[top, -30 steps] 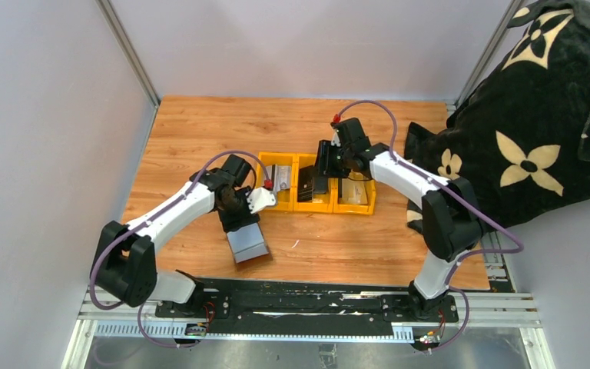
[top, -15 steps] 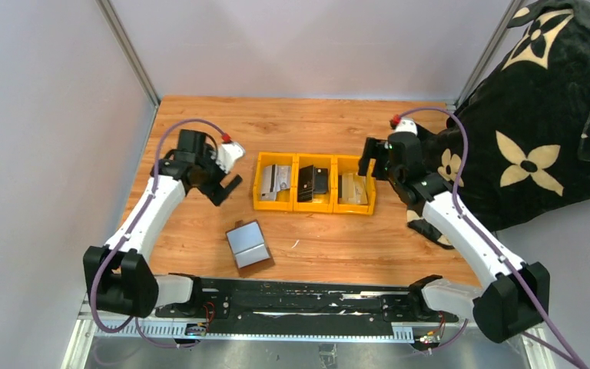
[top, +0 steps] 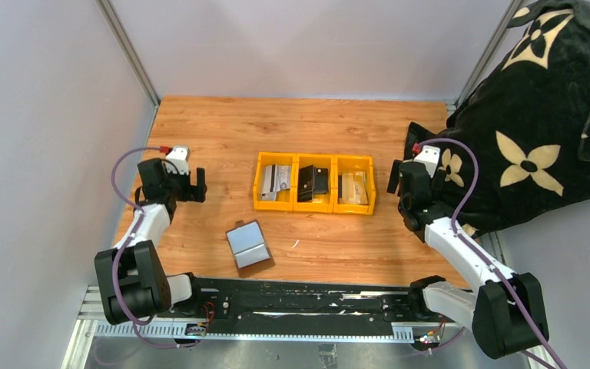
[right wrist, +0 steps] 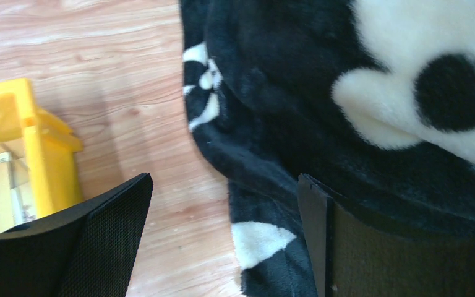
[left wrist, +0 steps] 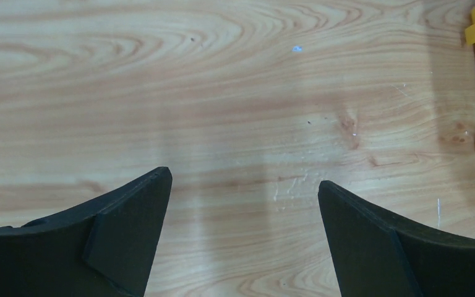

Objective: Take the credit cards out of the card holder
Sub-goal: Reset both arms

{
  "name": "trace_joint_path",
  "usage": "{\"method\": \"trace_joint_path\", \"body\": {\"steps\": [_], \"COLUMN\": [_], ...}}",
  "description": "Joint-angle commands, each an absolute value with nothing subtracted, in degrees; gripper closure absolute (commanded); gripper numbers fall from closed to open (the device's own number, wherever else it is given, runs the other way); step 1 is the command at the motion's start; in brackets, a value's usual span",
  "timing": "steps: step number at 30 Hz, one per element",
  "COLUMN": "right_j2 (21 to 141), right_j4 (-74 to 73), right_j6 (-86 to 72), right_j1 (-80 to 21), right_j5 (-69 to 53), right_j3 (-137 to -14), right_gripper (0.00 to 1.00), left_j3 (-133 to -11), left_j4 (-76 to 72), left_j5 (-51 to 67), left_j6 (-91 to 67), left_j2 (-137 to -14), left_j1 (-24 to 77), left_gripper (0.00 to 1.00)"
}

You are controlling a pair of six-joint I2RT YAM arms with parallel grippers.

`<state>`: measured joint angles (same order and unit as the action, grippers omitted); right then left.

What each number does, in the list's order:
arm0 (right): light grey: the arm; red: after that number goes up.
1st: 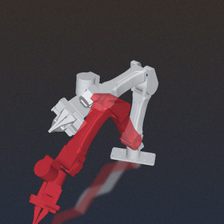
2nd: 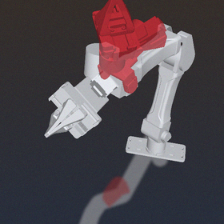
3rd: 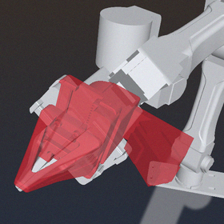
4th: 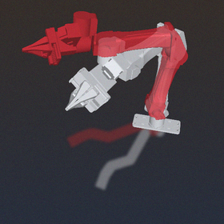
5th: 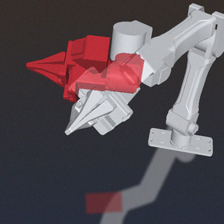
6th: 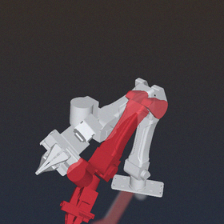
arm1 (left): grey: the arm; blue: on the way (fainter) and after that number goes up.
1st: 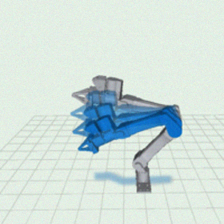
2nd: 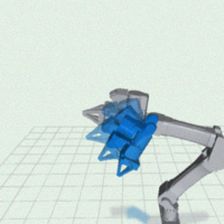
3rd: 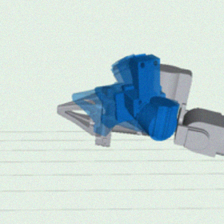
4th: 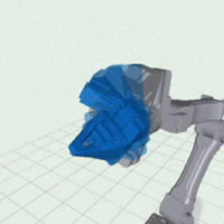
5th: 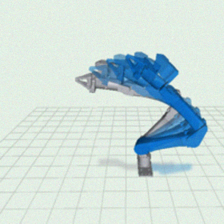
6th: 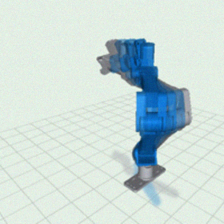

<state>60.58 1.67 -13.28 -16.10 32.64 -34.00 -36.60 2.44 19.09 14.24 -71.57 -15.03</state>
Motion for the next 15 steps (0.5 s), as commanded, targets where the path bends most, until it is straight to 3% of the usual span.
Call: {"method": "trace_joint_path", "body": {"steps": [1,12,15], "right_j2": [60.2,67.2,70.5], "right_j4": [15.0,37.7,46.1], "right_j6": [-8.0,-5.9,-1.9], "right_j1": [-13.6,-7.6,-7.2], "right_j5": [38.6,38.9,36.6], "right_j3": [-28.3,-15.8,-14.4], "right_gripper": [0.10,0.10,0.11], "left_j3": [-29.9,-18.5,-12.4], "left_j4": [-18.8,-37.9,-51.0], "left_j5": [20.8,18.8,17.6], "left_j6": [5.4,-1.5,-4.8], "left_j2": [-68.0,-70.6,-69.0], "left_j1": [-16.2,-16.2,-16.2], "left_gripper": [0.00,0.00,0.00]}}
